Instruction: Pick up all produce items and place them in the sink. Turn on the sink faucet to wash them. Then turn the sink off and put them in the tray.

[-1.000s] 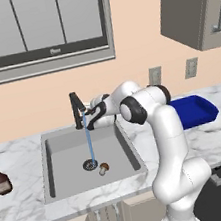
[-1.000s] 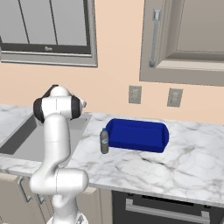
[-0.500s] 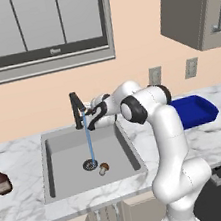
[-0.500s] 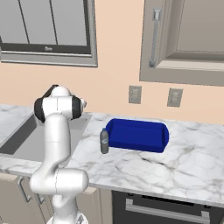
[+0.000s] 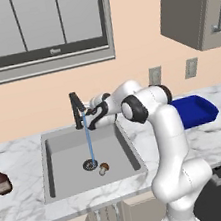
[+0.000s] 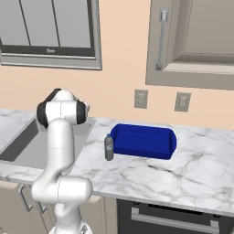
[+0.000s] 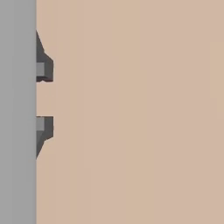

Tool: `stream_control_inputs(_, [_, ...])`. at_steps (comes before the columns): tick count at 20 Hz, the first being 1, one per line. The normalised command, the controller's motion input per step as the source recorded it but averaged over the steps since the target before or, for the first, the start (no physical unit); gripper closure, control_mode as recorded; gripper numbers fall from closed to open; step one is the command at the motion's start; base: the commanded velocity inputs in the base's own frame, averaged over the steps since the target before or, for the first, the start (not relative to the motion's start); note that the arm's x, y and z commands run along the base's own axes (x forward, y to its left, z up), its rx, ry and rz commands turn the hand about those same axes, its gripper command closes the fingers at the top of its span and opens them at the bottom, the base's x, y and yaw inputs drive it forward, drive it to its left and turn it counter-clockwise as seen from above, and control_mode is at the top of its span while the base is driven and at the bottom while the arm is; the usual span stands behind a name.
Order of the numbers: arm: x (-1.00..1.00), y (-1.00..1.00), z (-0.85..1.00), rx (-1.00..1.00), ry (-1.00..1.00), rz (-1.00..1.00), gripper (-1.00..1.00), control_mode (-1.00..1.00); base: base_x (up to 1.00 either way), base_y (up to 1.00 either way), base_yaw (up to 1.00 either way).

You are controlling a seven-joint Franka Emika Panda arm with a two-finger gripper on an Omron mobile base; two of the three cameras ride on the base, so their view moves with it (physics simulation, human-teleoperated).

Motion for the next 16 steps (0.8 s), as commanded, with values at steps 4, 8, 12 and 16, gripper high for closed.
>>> stream_control_inputs(4, [0.00,0.47,0.10,-0.03,0.00,0.11,1.00,-1.00,0.00,0.00,0.00])
stream_control_inputs(8, [0.00,0.48,0.13,-0.04,0.00,0.11,1.00,-1.00,0.00,0.00,0.00])
stream_control_inputs(12, [0.00,0.53,0.13,-0.05,0.00,0.11,1.00,-1.00,0.00,0.00,0.00])
stream_control_inputs(16, [0.00,0.57,0.11,-0.06,0.00,0.10,1.00,-1.00,0.00,0.00,0.00])
